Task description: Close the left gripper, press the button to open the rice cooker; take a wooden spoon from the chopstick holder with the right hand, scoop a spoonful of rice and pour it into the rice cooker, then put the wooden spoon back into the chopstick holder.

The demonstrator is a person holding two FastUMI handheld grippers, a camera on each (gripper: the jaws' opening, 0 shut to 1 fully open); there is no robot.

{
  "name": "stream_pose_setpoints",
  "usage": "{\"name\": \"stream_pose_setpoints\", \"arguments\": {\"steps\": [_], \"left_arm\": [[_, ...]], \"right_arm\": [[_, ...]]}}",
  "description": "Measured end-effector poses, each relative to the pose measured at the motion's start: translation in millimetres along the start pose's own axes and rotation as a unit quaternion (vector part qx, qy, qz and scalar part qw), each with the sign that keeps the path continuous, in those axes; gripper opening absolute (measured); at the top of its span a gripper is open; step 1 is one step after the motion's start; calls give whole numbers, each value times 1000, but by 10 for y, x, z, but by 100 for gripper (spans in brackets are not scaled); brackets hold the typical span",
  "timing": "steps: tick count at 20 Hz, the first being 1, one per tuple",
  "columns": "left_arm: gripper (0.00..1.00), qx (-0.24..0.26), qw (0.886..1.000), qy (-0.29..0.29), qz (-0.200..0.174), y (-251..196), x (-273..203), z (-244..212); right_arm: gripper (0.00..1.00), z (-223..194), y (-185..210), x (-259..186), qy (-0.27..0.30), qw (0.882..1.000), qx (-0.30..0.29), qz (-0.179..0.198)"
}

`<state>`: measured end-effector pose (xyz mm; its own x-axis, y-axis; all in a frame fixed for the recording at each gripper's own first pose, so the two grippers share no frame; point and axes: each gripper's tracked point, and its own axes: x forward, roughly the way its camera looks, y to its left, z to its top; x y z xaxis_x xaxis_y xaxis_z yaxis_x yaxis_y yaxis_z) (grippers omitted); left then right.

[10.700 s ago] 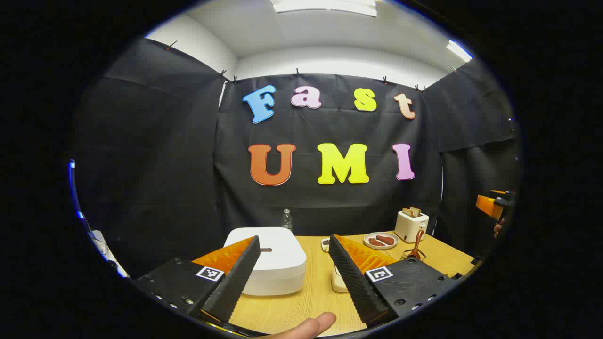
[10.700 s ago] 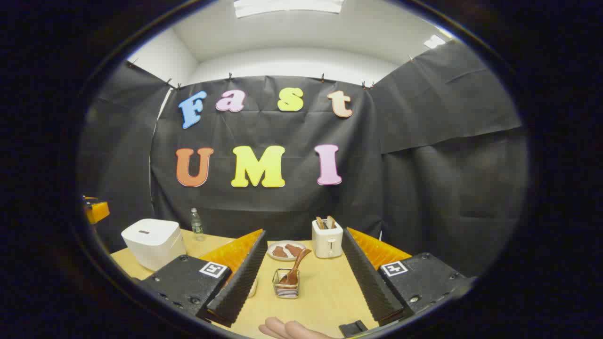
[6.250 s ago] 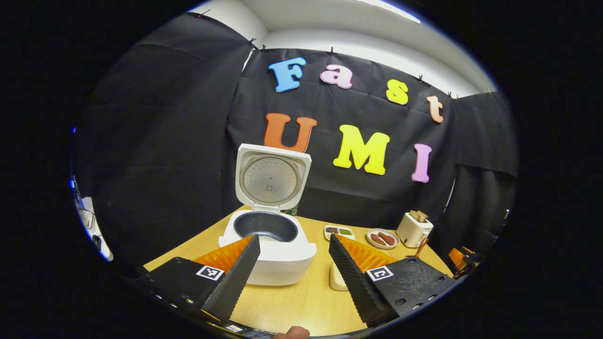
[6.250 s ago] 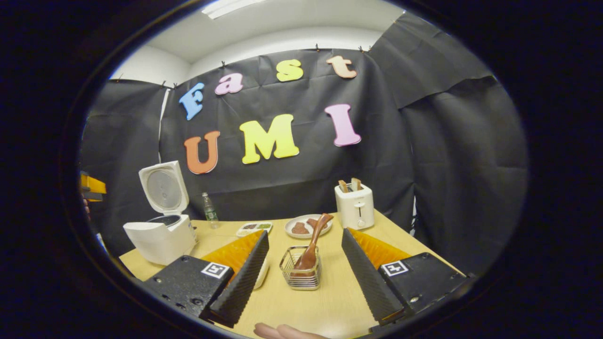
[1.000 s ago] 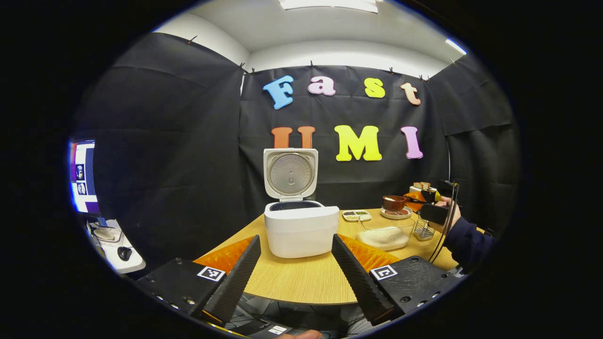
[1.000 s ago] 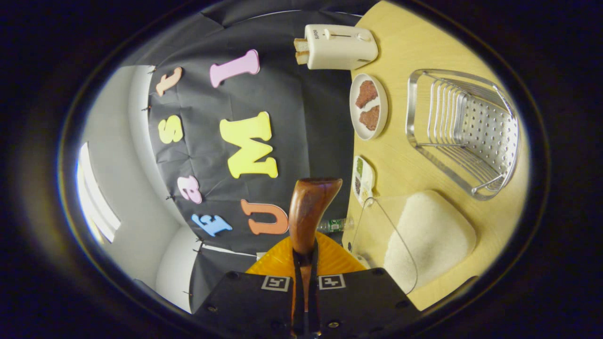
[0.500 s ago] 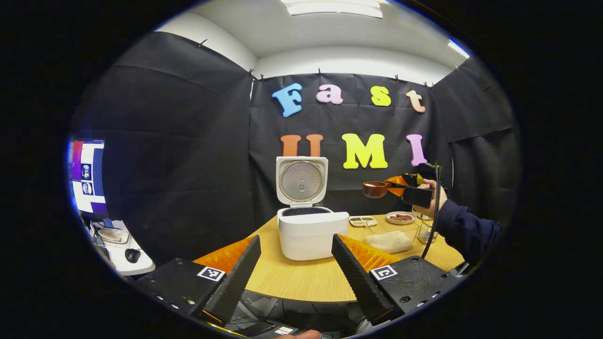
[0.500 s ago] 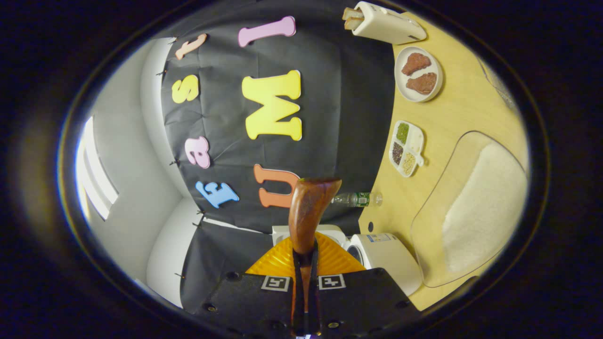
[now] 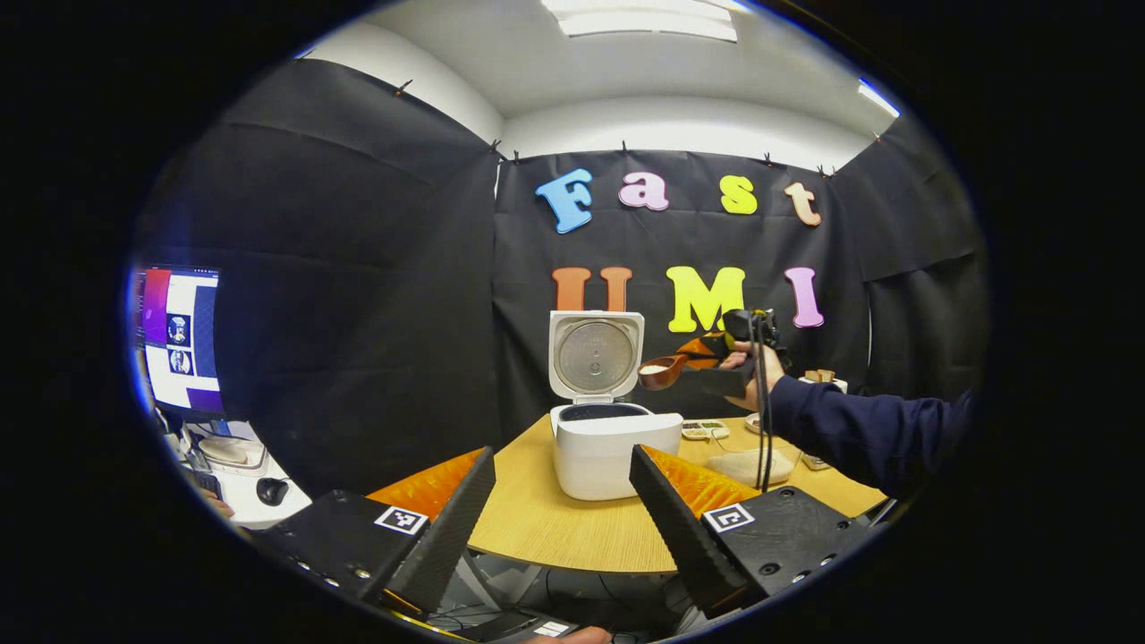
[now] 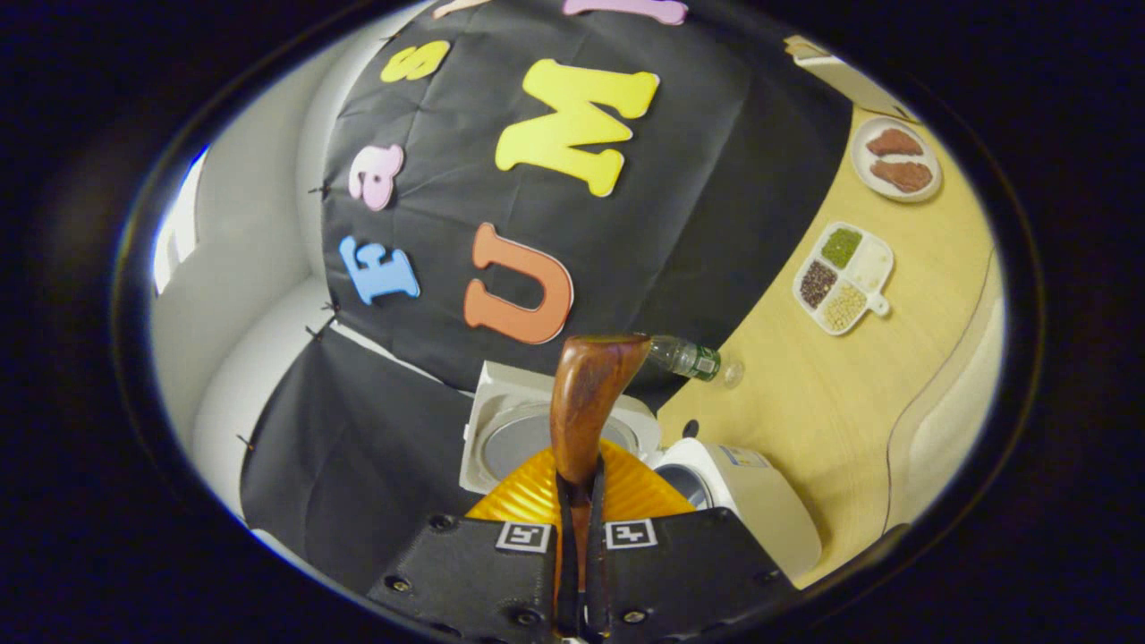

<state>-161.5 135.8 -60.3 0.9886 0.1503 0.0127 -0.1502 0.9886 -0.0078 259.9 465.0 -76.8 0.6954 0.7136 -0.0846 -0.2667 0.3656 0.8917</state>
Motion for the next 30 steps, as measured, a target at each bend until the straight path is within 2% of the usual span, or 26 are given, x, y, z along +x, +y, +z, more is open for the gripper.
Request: {"name": "stream_pose_setpoints", "arguments": {"steps": [4,6,8,12,13,18,21,22,26,30], "left_arm": [[96,-1,1000,-1,3,59,-38,-26],[96,-5,1000,-4,0,68,-50,-2],[96,-8,1000,-3,2,105,-37,-37],[95,-18,1000,6,11,212,-45,-157],[95,-20,1000,7,13,230,-39,-162],[93,-32,999,9,12,271,-50,-184],[93,-33,999,9,12,284,-48,-215],[93,-33,999,10,11,279,-37,-200],[94,-33,999,9,10,278,-35,-194],[94,-29,999,10,9,248,-40,-202]], "right_arm": [[9,-70,87,265,-10,992,-122,-13],[9,-103,127,350,-19,983,-182,-25],[8,-163,223,403,-28,968,-248,-30],[8,-360,368,472,-35,920,-388,-45],[9,-367,416,447,-55,910,-409,-44],[9,-748,539,526,-40,873,-485,-34],[9,-766,643,516,-68,840,-537,-33],[9,-825,624,532,-64,827,-557,-35],[9,-918,607,528,-61,788,-612,-35],[9,-933,510,506,-56,741,-668,-42]]}}
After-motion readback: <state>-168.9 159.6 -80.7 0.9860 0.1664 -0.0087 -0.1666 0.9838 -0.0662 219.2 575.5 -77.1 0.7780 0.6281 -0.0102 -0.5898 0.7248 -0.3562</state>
